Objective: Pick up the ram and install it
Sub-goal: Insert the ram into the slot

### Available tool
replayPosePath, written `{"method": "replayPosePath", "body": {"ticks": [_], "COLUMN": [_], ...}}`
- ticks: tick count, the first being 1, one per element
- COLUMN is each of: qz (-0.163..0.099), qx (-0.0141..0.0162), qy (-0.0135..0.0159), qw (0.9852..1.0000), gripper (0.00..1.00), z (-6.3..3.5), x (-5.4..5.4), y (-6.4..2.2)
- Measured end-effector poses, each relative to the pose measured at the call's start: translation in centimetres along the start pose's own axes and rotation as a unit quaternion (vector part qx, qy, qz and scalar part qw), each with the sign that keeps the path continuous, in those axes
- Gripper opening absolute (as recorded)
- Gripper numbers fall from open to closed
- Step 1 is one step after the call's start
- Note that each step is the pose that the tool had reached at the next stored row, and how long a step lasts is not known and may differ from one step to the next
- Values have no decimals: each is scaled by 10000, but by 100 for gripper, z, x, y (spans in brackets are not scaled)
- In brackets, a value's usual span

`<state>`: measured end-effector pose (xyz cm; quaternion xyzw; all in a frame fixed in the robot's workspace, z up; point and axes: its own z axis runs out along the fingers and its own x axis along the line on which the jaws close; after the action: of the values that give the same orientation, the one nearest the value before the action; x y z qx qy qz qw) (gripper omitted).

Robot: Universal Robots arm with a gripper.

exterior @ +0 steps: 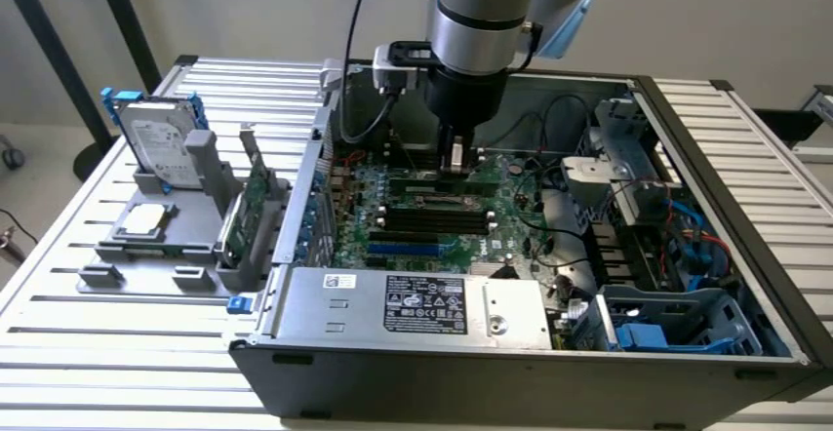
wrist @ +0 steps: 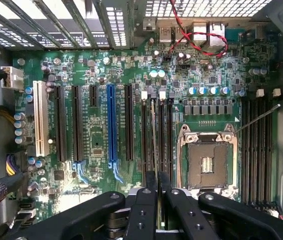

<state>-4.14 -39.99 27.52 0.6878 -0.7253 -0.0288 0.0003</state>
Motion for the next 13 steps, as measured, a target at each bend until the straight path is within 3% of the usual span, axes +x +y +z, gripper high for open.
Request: {"method": "replayPosePath", "body": {"ticks": [13], "qz": [141], "qx": [-1], "qy": [42], "qw": [9999], "gripper": [14], "z": [187], "x": [5], "y": [-8]}}
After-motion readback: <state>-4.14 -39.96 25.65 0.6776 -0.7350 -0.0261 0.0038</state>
